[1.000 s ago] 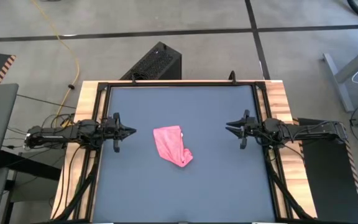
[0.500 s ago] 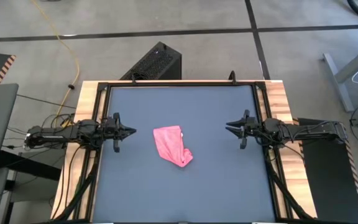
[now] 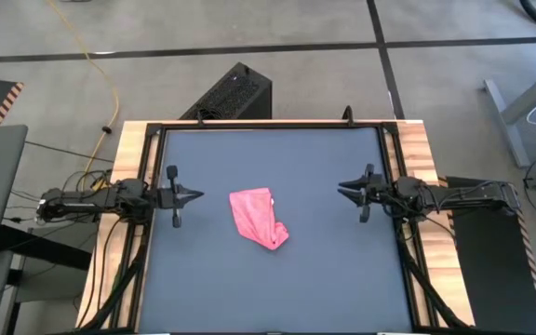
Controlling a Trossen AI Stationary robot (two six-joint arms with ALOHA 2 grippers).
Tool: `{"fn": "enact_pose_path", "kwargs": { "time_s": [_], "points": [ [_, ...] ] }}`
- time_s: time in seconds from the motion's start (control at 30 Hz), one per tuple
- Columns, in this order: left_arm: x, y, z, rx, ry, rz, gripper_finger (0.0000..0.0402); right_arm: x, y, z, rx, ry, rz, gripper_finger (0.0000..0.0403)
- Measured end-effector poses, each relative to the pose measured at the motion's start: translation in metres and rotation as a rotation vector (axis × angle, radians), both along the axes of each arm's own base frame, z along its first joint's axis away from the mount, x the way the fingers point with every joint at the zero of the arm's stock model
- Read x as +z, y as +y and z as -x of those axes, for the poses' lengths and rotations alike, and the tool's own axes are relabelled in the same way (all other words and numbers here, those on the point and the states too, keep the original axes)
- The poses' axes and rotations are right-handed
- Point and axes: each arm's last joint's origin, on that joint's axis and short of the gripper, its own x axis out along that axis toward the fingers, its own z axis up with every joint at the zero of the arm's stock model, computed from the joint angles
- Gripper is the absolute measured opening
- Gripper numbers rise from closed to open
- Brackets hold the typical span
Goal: Roll towel
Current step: Roll the pink towel
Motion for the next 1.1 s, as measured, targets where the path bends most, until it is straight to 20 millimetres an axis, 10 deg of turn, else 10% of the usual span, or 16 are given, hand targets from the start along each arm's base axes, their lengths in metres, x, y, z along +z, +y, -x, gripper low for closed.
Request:
{"fn": "enact_pose_path", "kwargs": {
  "time_s": [0.13,0.43,1.1],
  "points": [
    [0.001,0.001,0.000,0.044,-0.036,0.082,0.0000,0.000,-0.003,0.000,-0.049,-0.075,-0.284,0.0121],
    [0.002,0.009,0.002,0.334,-0.414,1.057,0.0000,0.001,-0.013,0.002,-0.204,-0.168,-0.435,0.0121],
    [0.003,0.011,0.004,0.410,-0.553,1.227,0.0000,0.007,-0.017,0.003,-0.263,-0.388,-0.800,0.0121]
  ]
}}
